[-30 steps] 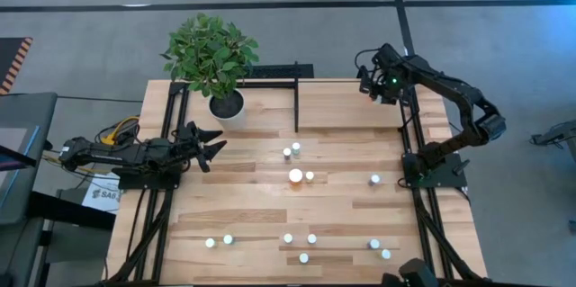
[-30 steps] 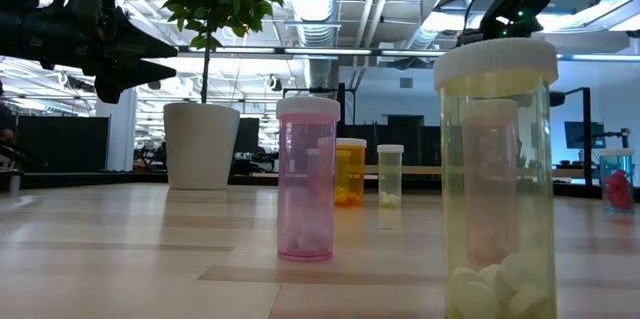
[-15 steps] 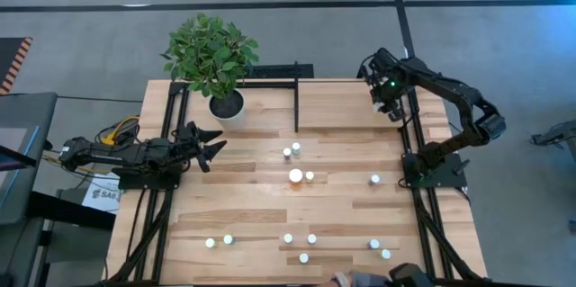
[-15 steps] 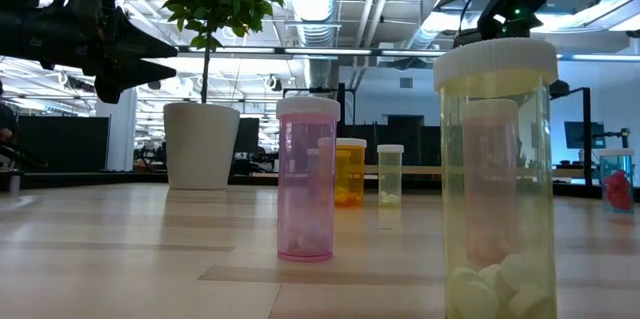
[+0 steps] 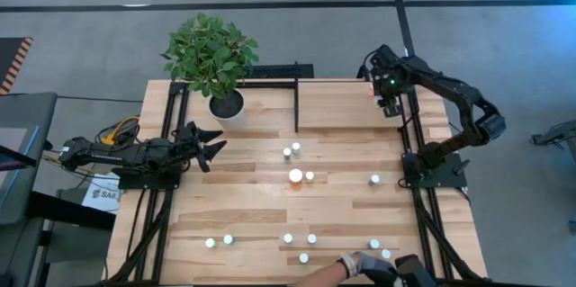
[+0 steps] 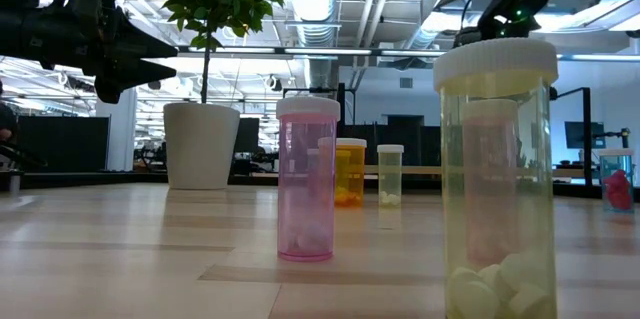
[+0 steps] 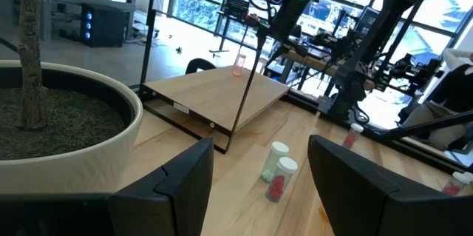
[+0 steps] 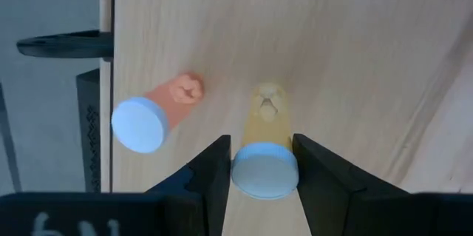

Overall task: Pick and place medicine bottles onto shelf by color
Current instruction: Put the yellow pill bottle on the shelf

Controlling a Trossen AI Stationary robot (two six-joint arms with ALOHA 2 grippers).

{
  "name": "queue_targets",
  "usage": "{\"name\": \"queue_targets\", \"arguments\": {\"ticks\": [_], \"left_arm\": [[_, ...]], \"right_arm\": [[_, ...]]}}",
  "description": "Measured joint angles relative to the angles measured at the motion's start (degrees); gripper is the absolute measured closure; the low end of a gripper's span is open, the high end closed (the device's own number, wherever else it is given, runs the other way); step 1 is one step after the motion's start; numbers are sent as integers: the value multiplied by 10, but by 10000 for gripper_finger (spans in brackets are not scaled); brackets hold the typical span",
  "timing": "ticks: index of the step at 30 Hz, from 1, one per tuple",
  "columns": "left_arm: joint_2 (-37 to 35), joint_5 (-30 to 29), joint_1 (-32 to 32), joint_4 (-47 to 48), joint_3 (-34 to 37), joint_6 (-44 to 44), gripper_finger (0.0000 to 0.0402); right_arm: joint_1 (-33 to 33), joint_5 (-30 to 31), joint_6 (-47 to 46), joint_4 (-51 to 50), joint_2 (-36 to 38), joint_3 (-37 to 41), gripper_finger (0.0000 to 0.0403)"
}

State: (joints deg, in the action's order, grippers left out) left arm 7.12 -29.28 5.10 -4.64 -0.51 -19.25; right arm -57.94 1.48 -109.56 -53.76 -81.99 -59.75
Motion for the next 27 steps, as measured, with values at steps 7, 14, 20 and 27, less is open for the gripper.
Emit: {"name": "queue_targets", "arguments": {"ticks": [7, 14, 20, 27], "left_arm": [[0, 0, 0, 0, 0, 0, 194], [0, 0, 0, 0, 0, 0, 194], [0, 0, 0, 0, 0, 0, 194], [0, 0, 0, 0, 0, 0, 194]], "right_arm": [[0, -12, -1, 12, -35, 0, 239], [-2, -13, 7, 30, -36, 0, 239], [-7, -14, 20, 30, -36, 0, 239], [-7, -20, 36, 31, -31, 0, 239]]}}
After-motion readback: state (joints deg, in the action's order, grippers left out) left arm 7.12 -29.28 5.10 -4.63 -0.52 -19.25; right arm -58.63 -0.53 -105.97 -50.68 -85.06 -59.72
